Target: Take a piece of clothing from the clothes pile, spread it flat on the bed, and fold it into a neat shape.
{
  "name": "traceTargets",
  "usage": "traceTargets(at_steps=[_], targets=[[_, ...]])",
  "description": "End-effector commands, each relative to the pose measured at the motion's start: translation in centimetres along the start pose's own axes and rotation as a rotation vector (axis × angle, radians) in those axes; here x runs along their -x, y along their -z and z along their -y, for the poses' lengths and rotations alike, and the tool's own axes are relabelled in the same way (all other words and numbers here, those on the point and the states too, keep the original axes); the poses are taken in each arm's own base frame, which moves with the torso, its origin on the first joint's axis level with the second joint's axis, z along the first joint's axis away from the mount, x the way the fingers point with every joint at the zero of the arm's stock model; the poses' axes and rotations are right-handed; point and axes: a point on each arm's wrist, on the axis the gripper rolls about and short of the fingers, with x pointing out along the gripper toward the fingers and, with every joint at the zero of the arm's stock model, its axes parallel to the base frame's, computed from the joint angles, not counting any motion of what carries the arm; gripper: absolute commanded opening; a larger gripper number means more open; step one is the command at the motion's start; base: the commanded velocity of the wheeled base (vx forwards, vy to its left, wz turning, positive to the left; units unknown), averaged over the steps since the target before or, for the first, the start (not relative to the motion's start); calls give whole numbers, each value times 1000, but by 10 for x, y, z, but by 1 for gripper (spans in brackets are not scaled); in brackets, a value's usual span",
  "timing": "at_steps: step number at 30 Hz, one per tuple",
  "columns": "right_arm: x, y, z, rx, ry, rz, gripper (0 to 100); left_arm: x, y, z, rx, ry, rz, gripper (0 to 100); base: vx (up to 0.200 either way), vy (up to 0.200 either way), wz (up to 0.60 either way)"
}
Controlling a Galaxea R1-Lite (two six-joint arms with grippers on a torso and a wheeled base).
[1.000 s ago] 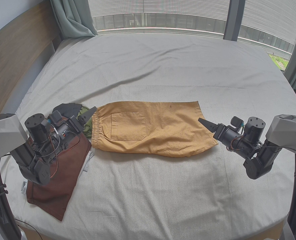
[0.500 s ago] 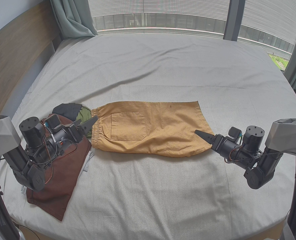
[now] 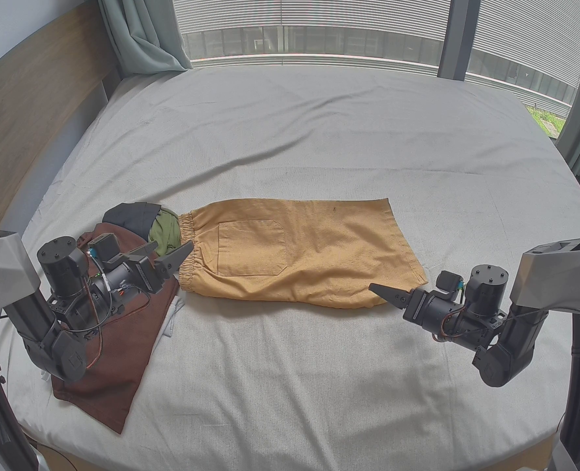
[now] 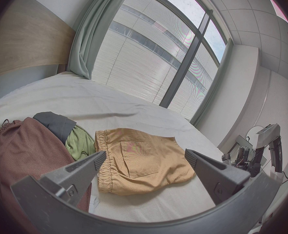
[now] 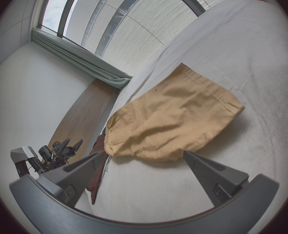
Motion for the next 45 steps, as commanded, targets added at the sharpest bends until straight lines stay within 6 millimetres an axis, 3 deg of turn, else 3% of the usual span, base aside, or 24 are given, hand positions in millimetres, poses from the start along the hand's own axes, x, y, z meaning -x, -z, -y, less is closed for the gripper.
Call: traceTargets(at_steps=[1, 9, 26, 32, 37, 45], targets=[[-2, 14, 9, -14, 25, -43, 100, 0, 0, 0, 1, -1, 0, 100, 0, 0, 0], [-12, 32, 18, -29, 38, -92, 100, 0, 0, -1, 0, -2, 1, 100, 0, 0, 0], [-48, 40, 33, -37, 42, -34, 100, 0, 0, -1, 3, -3, -1, 100, 0, 0, 0], [-62, 49, 23, -88, -5, -44, 100, 0, 0, -1, 2, -2, 1, 100, 0, 0, 0], [-80, 44, 20, -100, -3, 45, 100, 0, -1, -1, 1, 0, 2, 100, 0, 0, 0], [-90, 43, 22, -123, -14, 73, 100, 0, -1, 0, 1, 3, 3, 100, 0, 0, 0]])
